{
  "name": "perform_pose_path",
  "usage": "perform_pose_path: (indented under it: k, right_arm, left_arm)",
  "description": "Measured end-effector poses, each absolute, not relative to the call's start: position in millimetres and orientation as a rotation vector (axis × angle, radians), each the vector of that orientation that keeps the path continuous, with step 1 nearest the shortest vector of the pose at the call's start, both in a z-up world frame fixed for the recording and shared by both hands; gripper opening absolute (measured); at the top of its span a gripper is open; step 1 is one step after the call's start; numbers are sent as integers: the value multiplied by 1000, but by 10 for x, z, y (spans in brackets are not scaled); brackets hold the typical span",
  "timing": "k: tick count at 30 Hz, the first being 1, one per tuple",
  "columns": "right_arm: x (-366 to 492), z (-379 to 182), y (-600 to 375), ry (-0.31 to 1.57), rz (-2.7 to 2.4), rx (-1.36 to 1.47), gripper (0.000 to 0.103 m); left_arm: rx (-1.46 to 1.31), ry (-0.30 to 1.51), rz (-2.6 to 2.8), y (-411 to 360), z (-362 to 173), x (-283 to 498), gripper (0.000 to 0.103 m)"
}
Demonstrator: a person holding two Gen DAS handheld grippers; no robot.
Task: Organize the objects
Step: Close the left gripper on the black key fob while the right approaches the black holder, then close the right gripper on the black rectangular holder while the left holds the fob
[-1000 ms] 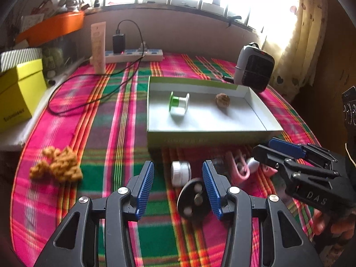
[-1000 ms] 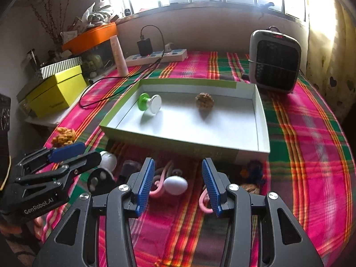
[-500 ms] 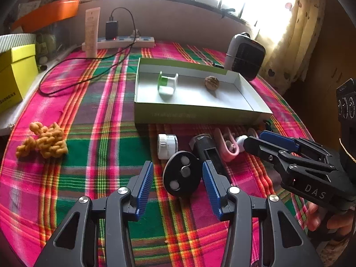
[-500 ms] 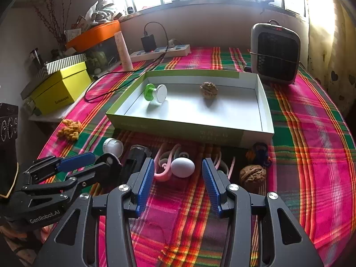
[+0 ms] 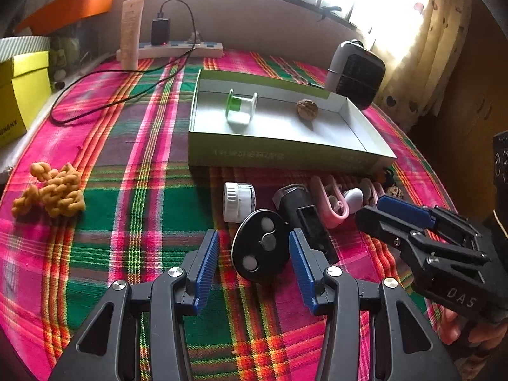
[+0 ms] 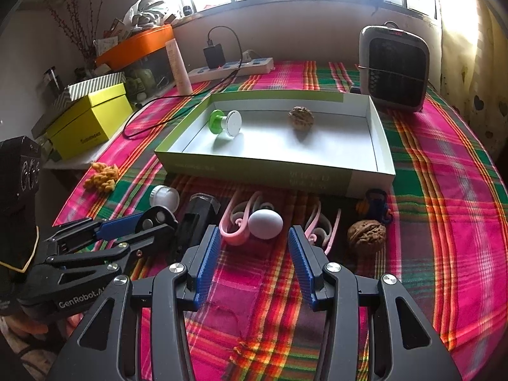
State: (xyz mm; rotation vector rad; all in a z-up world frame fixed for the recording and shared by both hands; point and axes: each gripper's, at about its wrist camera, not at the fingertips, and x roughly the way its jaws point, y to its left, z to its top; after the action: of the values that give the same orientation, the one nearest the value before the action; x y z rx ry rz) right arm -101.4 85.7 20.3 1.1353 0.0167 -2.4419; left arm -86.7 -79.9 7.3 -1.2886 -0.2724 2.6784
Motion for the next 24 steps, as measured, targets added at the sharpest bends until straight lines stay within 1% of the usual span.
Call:
perform_pose_path:
  k: [4,8,14,24]
  right_arm:
    - [-1000,192,842,19,-2439,1138,46]
    - [-990,186,822,25,-2438,1140,46]
    - [-965,186,793,31,-2438,1139,46]
    - [-916,192,699,46,-2424,1132,46]
  left_arm:
    - [-1289,-253,2688,-779,71,-864,44]
    - [-1287,-279,2697,-823,71,-861,35]
    - [-1276,-284,2709,-852,77,-850,26]
    - [-1270,-325,2733,-968,73,-788,24]
